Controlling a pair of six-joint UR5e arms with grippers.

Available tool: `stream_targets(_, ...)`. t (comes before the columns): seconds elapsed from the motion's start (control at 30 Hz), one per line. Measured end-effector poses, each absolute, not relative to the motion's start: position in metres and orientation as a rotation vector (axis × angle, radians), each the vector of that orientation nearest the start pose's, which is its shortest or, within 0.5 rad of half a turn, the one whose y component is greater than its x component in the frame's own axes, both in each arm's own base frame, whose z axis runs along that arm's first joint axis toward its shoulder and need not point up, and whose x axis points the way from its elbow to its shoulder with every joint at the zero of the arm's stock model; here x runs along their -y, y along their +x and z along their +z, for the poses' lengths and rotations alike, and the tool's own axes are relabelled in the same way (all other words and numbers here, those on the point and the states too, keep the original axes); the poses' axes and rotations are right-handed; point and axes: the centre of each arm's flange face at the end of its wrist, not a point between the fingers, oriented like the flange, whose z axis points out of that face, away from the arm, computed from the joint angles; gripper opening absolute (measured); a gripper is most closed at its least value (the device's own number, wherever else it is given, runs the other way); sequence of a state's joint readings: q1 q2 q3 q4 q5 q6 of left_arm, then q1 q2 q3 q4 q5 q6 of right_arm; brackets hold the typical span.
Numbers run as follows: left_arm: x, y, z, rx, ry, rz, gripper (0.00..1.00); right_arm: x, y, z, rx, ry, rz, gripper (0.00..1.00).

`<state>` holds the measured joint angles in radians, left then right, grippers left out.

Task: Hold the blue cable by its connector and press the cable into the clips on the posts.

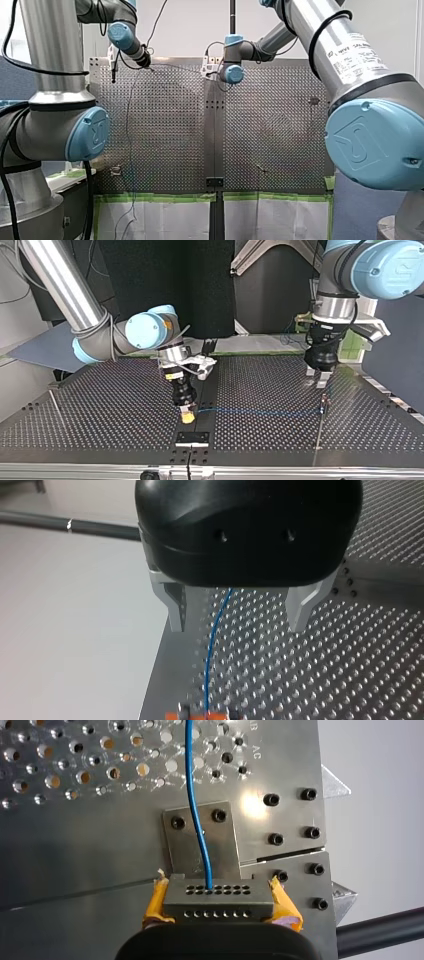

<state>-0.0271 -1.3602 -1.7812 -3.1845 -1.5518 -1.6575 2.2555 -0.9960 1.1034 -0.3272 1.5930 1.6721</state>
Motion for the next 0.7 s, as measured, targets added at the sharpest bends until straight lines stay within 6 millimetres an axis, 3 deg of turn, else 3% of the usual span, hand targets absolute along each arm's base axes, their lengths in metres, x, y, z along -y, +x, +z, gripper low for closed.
stream_targets(0.27,0.160,0.405,0.481,-1.627,0.059,-0.097,0.98,0.497,0.564,0.401,0.811,1.440,1.892,0.00)
stream_targets(0.7,0.189,0.451,0.480,-1.578,0.060,-0.129,0.98,0.499,0.562,0.400,0.812,1.441,1.888,0.00)
